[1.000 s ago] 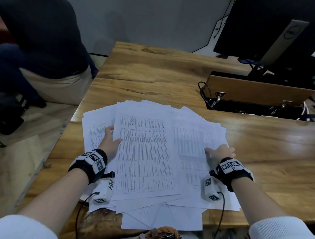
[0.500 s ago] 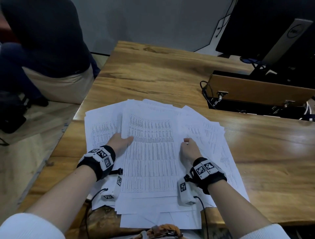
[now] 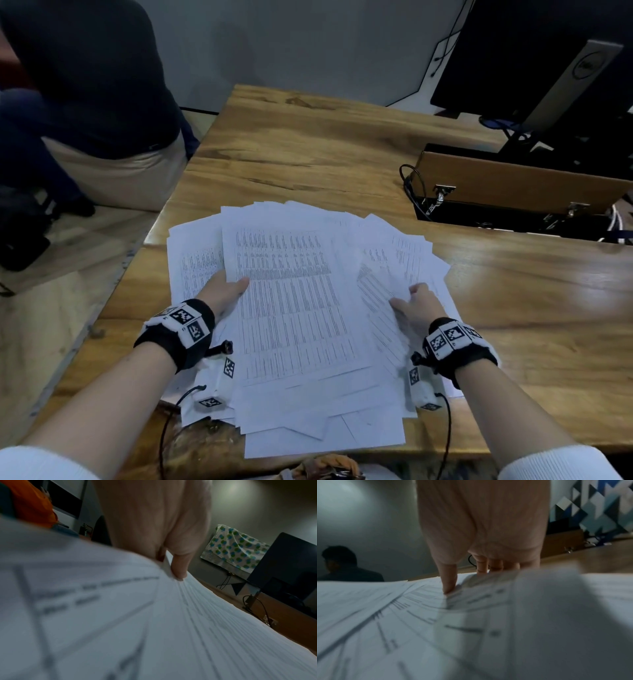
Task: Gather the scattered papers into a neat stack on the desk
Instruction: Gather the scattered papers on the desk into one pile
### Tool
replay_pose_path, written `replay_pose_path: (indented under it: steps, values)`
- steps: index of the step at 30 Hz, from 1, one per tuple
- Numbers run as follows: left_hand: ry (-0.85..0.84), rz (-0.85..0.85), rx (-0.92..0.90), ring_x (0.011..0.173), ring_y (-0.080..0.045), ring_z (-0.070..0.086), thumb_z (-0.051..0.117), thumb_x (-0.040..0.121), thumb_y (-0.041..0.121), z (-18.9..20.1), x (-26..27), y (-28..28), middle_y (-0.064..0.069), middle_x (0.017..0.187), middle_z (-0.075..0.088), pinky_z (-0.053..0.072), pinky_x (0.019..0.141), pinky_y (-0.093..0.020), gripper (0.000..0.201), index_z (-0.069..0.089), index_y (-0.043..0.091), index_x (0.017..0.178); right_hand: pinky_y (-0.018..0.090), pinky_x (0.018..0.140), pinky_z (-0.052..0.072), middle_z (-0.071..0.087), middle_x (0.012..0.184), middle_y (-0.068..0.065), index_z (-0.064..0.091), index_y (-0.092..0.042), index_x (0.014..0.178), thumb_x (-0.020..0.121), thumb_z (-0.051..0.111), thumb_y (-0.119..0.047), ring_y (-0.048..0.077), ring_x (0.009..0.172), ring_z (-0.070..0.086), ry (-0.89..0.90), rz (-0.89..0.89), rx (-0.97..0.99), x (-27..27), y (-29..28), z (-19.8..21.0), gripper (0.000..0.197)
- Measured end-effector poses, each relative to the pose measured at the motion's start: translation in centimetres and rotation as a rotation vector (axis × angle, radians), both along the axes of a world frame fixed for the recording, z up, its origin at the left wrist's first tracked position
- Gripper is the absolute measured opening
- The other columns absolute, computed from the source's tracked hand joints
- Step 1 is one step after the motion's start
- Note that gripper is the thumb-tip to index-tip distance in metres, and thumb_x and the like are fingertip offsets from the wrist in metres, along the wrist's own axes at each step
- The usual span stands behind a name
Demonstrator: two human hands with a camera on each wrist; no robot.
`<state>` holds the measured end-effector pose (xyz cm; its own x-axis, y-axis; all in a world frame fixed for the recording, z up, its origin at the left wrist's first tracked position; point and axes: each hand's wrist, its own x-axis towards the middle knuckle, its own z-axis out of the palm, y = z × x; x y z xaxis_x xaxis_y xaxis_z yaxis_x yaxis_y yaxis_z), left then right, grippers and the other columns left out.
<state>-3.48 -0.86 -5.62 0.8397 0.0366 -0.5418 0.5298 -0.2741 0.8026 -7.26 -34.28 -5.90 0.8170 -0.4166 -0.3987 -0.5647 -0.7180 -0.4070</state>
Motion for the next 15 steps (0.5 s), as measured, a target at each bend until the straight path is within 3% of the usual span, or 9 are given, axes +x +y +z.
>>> replay_pose_path:
  steps: [2,3,5,6,8,10,12,15]
  values:
    - [-0.028,-0.031,0.007,0.133,-0.032,0.043,0.047,0.095,0.026,-0.1,-0.1,-0.1,-0.009,0.144,0.048,0.032,0.112,-0.048,0.051,0.038,0.009,0.142,0.028,0.064,0.041,0.054,0.081,0.007,0.051,-0.003,0.085,0.087,0.059,-0.027,0.026,0.079,0.055,-0.021,0.023,0.046,0.3,0.3,-0.1,0.025]
    - [-0.04,-0.06,0.01,0.132,-0.031,0.045,0.046,0.095,0.026,0.1,-0.2,-0.3,-0.008,0.142,0.05,0.033,0.112,-0.048,0.049,0.041,0.01,0.141,0.026,0.055,0.037,0.048,0.069,0.003,0.045,-0.008,0.07,0.087,0.058,-0.025,0.021,0.066,0.05,-0.027,0.032,0.047,0.4,0.4,0.0,0.028]
    - [-0.065,-0.071,0.044,0.126,-0.03,0.049,0.047,0.095,0.025,0.4,-0.4,-0.6,-0.006,0.134,0.055,0.036,0.11,-0.046,0.044,0.046,0.01,0.136,0.023,0.049,0.029,0.04,0.062,0.0,0.035,-0.013,0.059,0.089,0.055,-0.021,0.014,0.056,0.04,-0.063,0.009,0.044,0.5,0.5,0.2,0.036]
    - [-0.081,-0.03,0.078,0.118,-0.029,0.054,0.049,0.094,0.023,0.4,-0.4,-0.6,-0.007,0.124,0.059,0.041,0.105,-0.043,0.037,0.052,0.008,0.127,0.025,0.05,0.03,0.04,0.063,0.001,0.036,-0.012,0.061,0.089,0.054,-0.019,0.014,0.057,0.039,-0.103,-0.018,0.04,0.5,0.5,0.3,0.035]
    - [-0.115,0.065,0.187,0.087,-0.026,0.055,0.058,0.089,0.02,0.1,-0.4,-0.3,-0.008,0.087,0.058,0.045,0.08,-0.031,0.01,0.058,0.01,0.088,0.028,0.064,0.036,0.049,0.08,0.005,0.047,-0.006,0.08,0.089,0.055,-0.016,0.02,0.072,0.046,-0.184,-0.096,0.066,0.4,0.1,0.2,0.016]
    - [-0.12,0.134,0.231,0.063,-0.022,0.041,0.065,0.084,0.018,-0.3,-0.6,0.2,-0.006,0.062,0.041,0.033,0.062,-0.028,0.033,0.042,0.014,0.061,0.028,0.073,0.035,0.052,0.097,0.008,0.052,-0.004,0.103,0.088,0.056,-0.014,0.023,0.087,0.047,-0.239,-0.169,0.118,0.0,0.0,0.3,0.019]
    - [-0.119,0.184,0.201,0.056,-0.021,0.035,0.065,0.084,0.016,-0.6,-0.5,0.6,-0.005,0.057,0.036,0.029,0.057,-0.029,0.04,0.036,0.014,0.057,0.028,0.074,0.035,0.054,0.103,0.011,0.052,0.002,0.115,0.088,0.056,-0.012,0.026,0.091,0.05,-0.286,-0.257,0.144,-0.3,0.0,0.2,0.03]
    - [-0.047,0.193,0.121,0.069,-0.022,0.048,0.058,0.089,0.021,-0.9,-0.2,0.8,-0.012,0.074,0.052,0.036,0.065,-0.028,0.022,0.05,0.01,0.072,0.03,0.074,0.037,0.059,0.116,0.021,0.052,0.004,0.118,0.086,0.058,-0.012,0.031,0.095,0.055,-0.325,-0.377,0.207,-0.8,0.3,-0.5,0.036]
